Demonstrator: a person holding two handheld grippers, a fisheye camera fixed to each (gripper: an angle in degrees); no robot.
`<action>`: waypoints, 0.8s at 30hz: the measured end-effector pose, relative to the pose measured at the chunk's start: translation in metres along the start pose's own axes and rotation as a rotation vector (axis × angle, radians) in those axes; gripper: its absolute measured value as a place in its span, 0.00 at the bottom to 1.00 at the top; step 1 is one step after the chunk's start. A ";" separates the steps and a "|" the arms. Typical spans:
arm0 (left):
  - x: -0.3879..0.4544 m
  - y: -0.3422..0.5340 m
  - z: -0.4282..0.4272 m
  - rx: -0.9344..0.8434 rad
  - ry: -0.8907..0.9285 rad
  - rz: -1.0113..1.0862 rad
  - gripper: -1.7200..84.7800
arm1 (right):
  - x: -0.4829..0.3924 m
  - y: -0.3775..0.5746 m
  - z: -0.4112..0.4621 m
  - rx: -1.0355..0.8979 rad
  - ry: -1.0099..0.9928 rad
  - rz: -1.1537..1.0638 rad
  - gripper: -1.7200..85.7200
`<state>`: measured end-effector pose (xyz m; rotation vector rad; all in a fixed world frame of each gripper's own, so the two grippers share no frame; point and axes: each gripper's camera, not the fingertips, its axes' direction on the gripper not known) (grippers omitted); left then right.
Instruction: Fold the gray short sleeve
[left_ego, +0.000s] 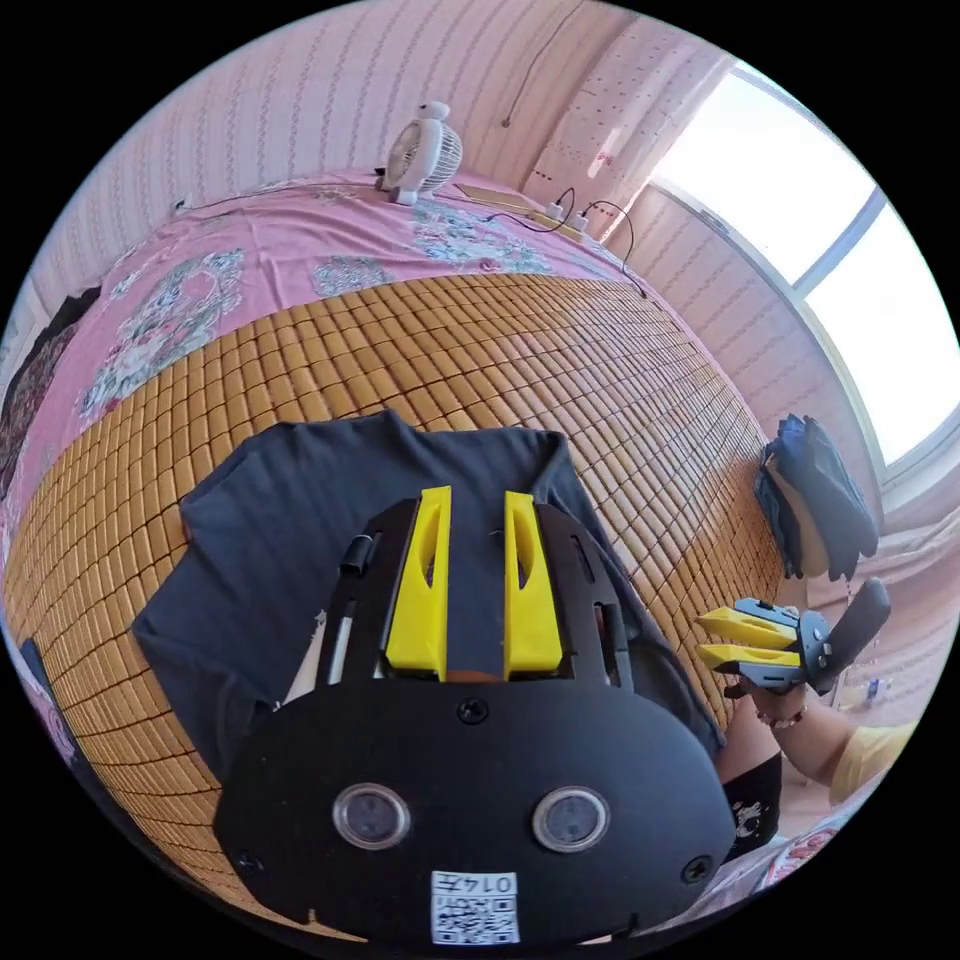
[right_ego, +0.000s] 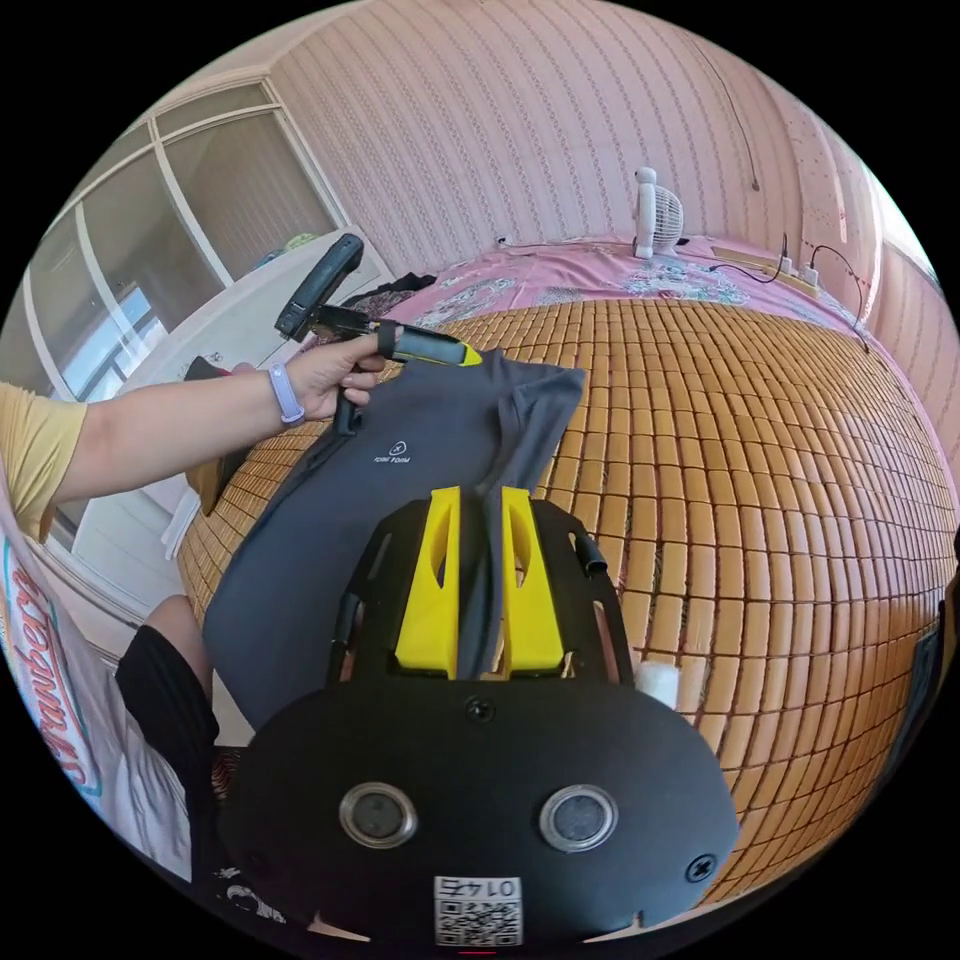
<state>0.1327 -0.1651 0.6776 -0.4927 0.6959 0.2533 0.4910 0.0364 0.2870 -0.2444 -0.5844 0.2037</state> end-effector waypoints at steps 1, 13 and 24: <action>-0.010 0.006 -0.008 0.015 0.006 -0.018 0.12 | 0.001 -0.005 0.001 -0.003 0.006 0.001 0.10; -0.172 0.118 -0.089 0.046 -0.174 -0.252 0.14 | 0.045 -0.115 0.093 -0.130 0.141 0.093 0.13; -0.185 0.082 -0.074 -0.017 -0.221 -0.218 0.04 | 0.034 -0.151 0.132 -0.242 0.225 0.109 0.04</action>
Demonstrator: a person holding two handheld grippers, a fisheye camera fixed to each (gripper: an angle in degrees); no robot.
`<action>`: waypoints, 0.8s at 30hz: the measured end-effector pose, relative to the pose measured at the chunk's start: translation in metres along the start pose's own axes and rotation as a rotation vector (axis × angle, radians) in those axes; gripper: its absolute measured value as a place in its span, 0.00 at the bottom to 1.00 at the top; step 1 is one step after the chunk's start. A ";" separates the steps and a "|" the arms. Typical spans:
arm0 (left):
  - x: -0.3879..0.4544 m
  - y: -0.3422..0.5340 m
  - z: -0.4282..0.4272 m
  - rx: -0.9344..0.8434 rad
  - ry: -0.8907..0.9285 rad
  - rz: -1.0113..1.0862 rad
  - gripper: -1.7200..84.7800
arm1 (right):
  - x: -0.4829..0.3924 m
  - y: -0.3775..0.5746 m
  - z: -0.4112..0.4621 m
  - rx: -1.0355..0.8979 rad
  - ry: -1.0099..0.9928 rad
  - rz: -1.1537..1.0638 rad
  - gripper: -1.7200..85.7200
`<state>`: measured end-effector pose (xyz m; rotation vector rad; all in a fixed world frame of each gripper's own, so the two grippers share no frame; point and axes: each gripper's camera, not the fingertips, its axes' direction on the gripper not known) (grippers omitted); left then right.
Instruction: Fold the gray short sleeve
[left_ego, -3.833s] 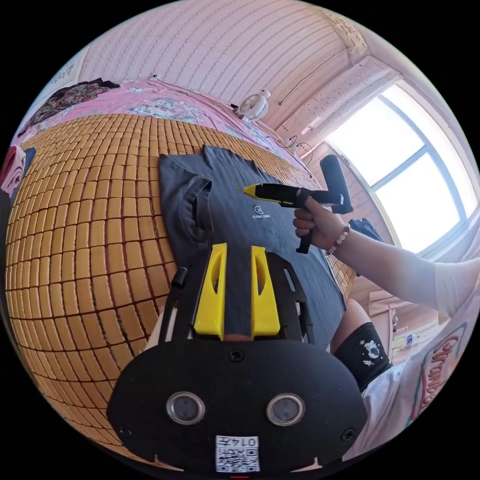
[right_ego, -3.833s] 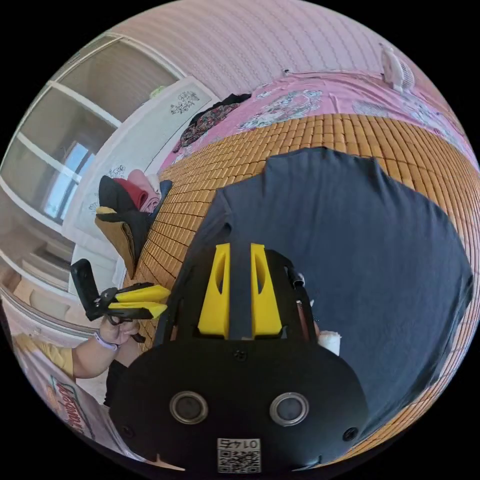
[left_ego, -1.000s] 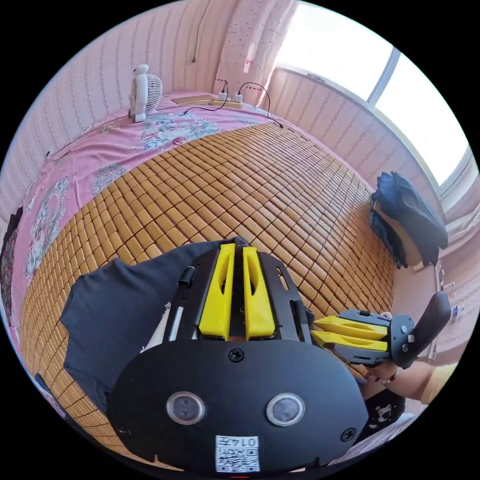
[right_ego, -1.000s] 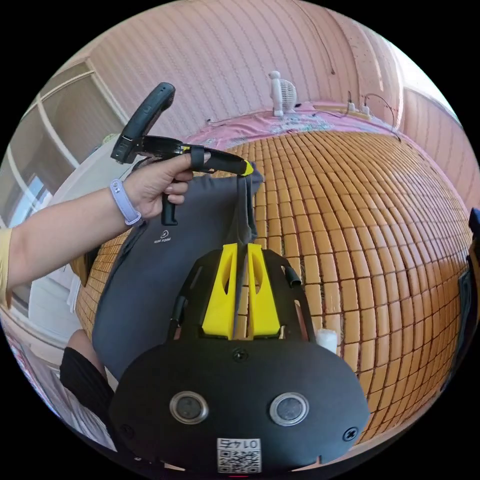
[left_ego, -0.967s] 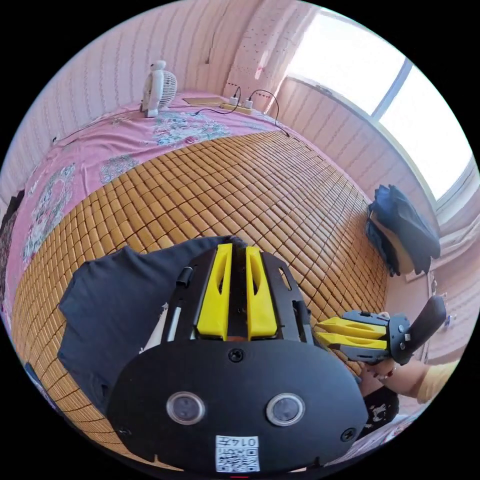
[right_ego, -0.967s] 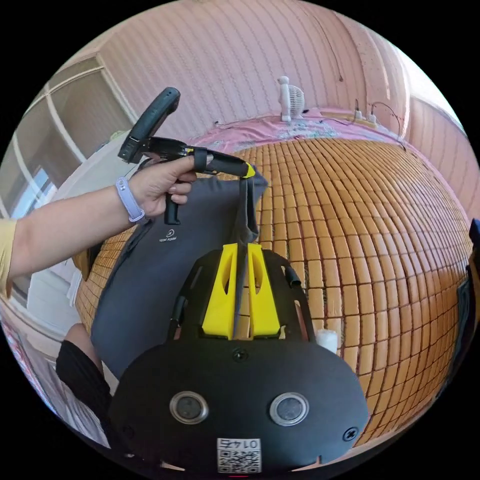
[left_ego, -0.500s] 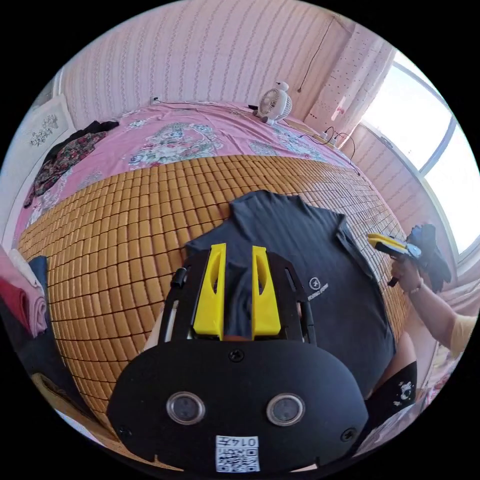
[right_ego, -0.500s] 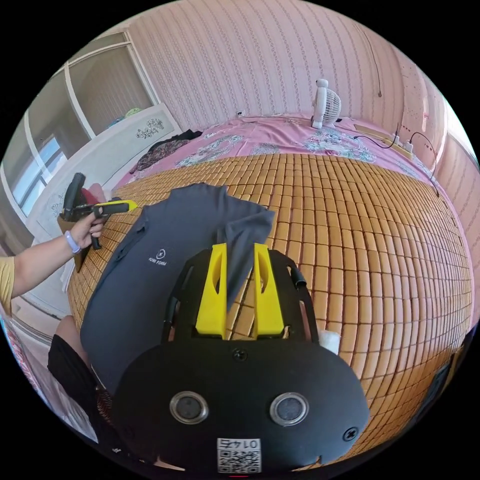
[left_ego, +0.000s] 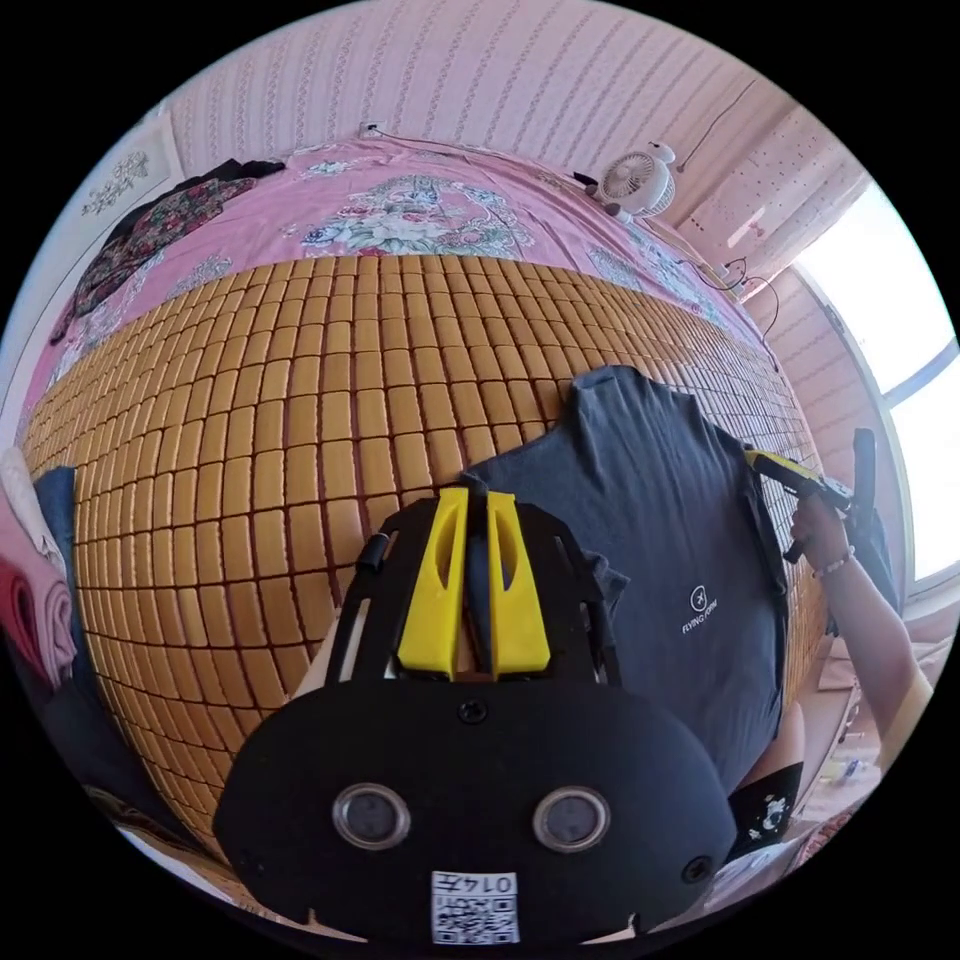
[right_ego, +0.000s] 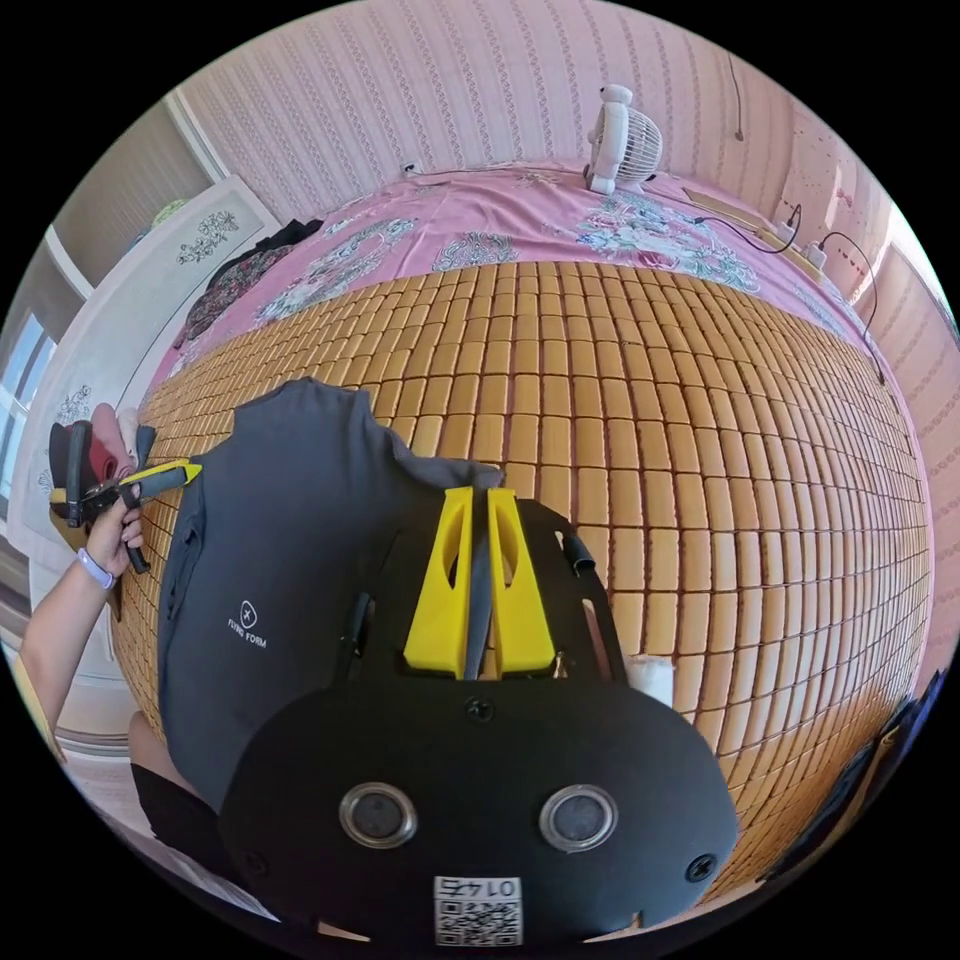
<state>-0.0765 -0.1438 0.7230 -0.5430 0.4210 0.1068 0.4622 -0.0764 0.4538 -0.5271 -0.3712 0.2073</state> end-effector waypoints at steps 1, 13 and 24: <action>0.001 -0.002 -0.001 0.000 -0.024 0.010 0.03 | -0.001 -0.005 -0.001 -0.010 0.025 0.006 0.03; -0.003 0.018 -0.094 0.204 0.068 0.037 0.01 | -0.016 0.005 -0.094 0.187 -0.070 -0.104 0.02; -0.023 0.243 -0.150 0.049 0.393 0.065 0.03 | 0.010 0.203 -0.167 0.111 -0.266 -0.131 0.04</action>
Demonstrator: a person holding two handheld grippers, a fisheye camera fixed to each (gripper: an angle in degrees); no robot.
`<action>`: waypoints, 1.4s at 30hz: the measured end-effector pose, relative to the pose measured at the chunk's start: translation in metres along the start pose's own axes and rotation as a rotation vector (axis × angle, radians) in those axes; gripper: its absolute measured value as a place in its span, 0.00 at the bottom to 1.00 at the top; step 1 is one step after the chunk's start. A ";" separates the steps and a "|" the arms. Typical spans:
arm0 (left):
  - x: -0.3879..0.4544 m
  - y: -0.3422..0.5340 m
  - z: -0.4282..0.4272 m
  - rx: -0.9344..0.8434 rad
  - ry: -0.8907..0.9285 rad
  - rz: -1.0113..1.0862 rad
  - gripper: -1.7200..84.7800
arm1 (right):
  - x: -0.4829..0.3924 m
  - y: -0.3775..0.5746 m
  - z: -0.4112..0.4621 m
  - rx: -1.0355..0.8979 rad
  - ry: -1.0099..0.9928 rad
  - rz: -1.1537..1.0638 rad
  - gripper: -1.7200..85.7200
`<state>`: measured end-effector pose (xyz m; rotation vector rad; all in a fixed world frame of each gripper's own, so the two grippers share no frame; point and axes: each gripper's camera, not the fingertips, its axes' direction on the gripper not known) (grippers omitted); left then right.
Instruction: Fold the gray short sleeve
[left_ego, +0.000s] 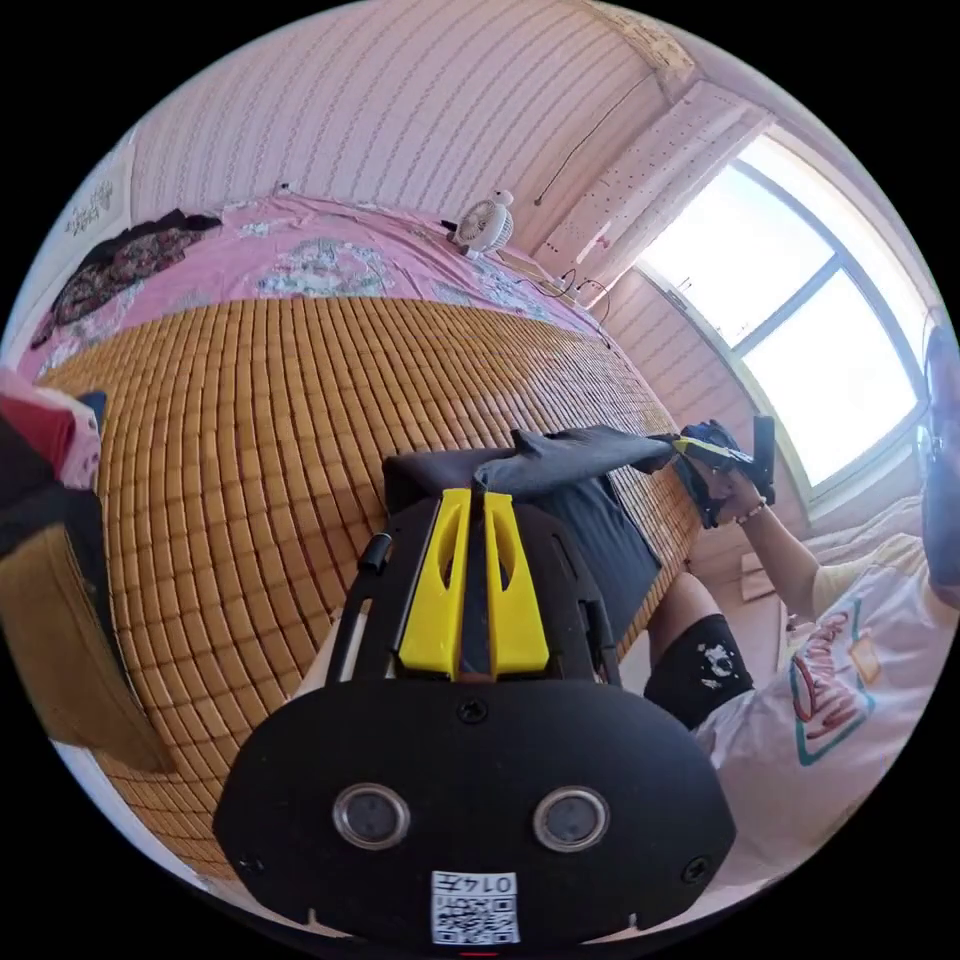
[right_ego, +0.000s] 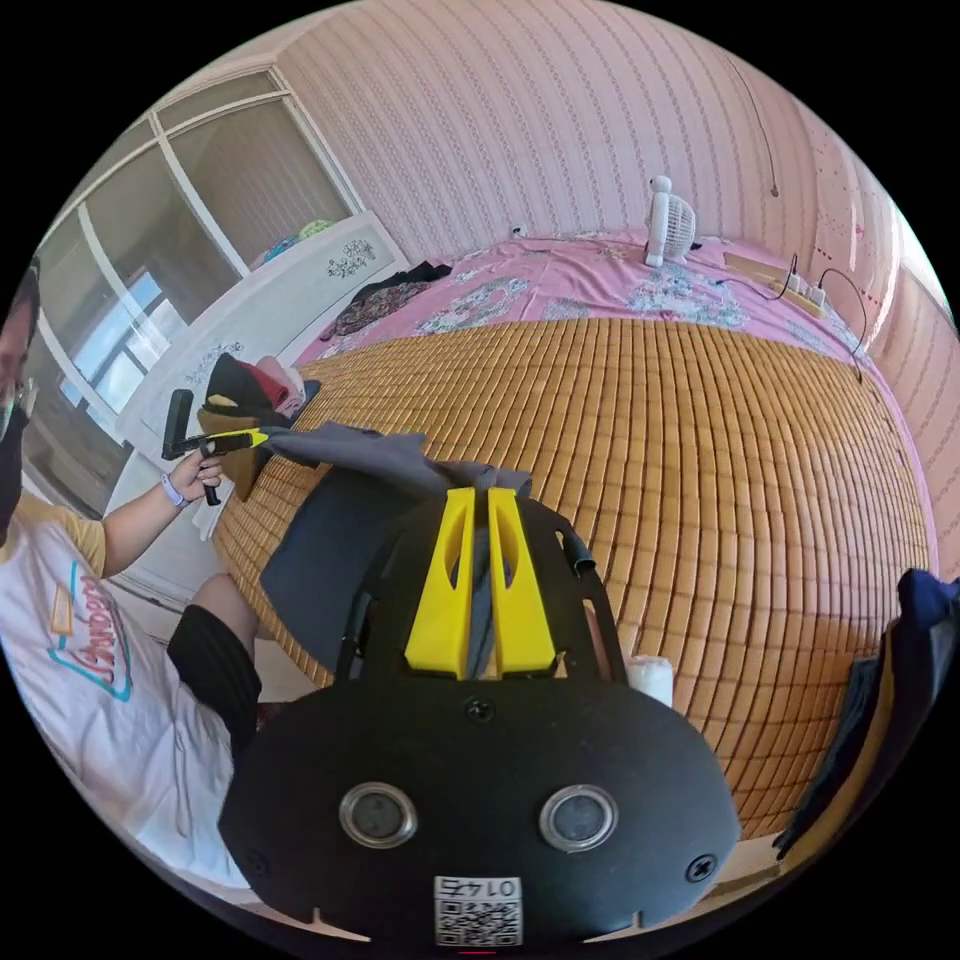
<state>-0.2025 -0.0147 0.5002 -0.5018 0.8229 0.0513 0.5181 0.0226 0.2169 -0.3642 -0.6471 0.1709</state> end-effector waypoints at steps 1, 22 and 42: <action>-0.004 0.016 0.004 -0.017 0.003 -0.033 0.04 | 0.003 0.027 0.005 -0.054 -0.005 0.033 0.04; 0.069 0.041 0.129 -0.086 -0.139 0.080 0.12 | -0.090 0.009 0.139 -0.152 -0.009 -0.011 0.11; 0.107 0.176 0.130 -0.274 0.025 0.160 0.06 | -0.134 0.062 0.109 -0.453 -0.173 -0.290 0.08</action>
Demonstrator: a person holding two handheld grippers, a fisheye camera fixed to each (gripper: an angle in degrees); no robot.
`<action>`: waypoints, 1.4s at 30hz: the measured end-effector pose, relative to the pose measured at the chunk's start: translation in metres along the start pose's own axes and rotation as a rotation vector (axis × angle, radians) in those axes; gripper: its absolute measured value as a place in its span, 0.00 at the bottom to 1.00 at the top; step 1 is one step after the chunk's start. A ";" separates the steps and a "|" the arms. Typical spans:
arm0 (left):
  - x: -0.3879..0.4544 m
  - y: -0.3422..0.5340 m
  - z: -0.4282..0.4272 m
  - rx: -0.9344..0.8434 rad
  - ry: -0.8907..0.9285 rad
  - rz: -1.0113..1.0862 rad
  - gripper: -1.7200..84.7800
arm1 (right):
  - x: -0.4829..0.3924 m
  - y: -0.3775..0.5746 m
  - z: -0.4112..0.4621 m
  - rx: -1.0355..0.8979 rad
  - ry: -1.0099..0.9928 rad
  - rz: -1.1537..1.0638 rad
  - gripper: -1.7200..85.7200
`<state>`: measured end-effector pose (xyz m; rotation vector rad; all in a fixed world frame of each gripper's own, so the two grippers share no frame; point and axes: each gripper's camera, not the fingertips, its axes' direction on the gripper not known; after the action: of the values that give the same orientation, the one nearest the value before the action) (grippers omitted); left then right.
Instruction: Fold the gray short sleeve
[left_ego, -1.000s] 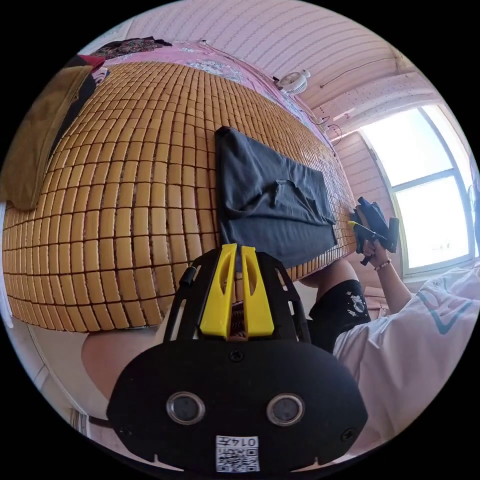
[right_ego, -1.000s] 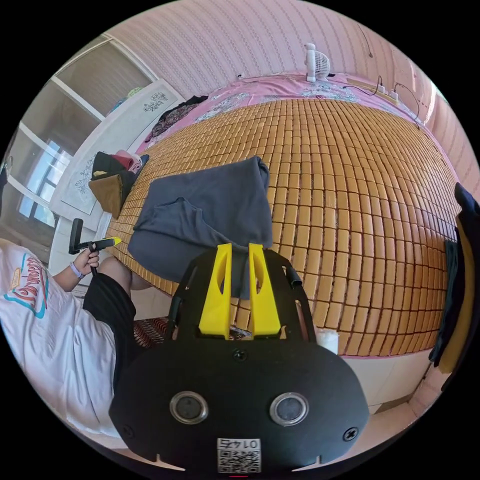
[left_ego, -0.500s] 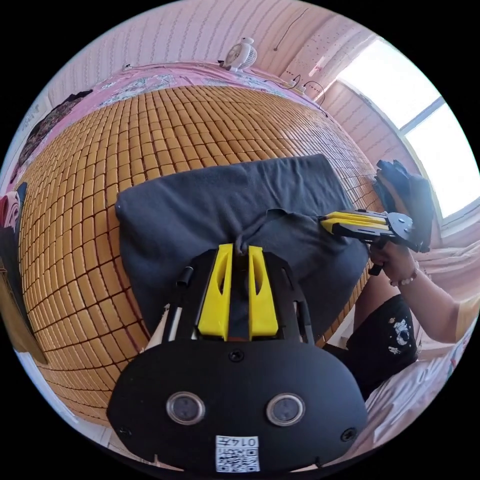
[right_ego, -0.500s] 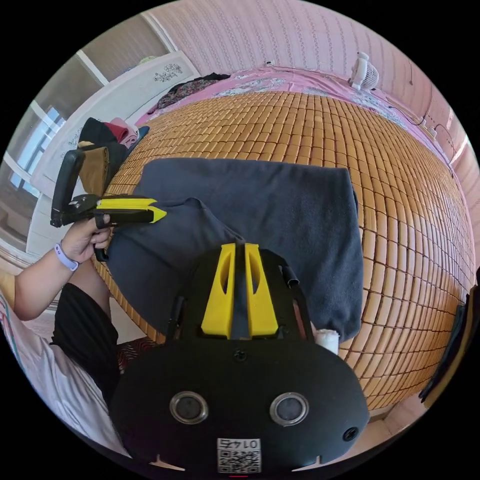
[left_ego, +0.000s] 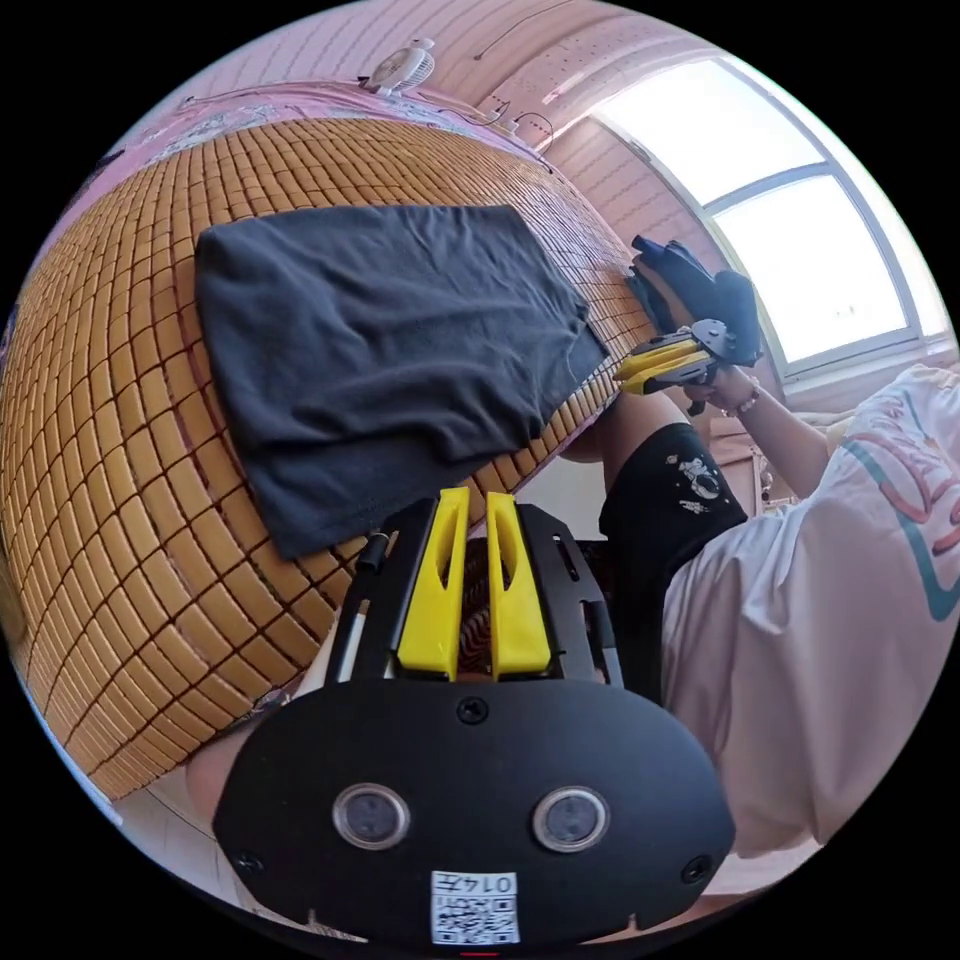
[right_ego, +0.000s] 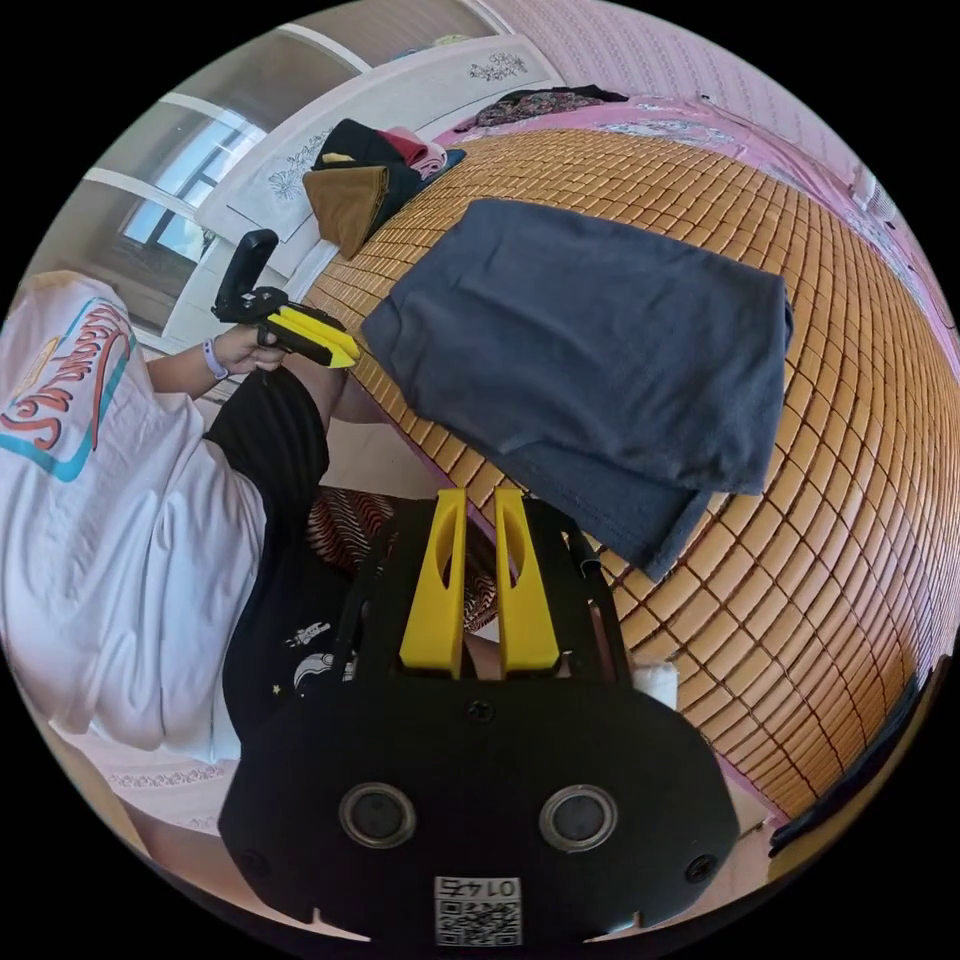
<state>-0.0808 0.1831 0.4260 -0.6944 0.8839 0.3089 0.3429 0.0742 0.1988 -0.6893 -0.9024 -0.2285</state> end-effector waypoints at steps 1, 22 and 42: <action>0.002 -0.003 -0.001 0.019 -0.009 0.006 0.06 | 0.002 -0.008 0.000 0.020 0.007 0.015 0.08; 0.097 -0.036 0.141 0.030 -0.178 0.307 0.01 | 0.023 -0.314 0.073 -0.310 0.460 -0.220 0.01; 0.174 -0.054 0.178 0.188 0.064 0.658 0.16 | 0.096 0.008 -0.048 0.135 0.227 0.547 0.13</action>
<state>0.1602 0.2574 0.3889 -0.2219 1.1738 0.7799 0.4367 0.0591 0.2497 -0.7417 -0.4824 0.2371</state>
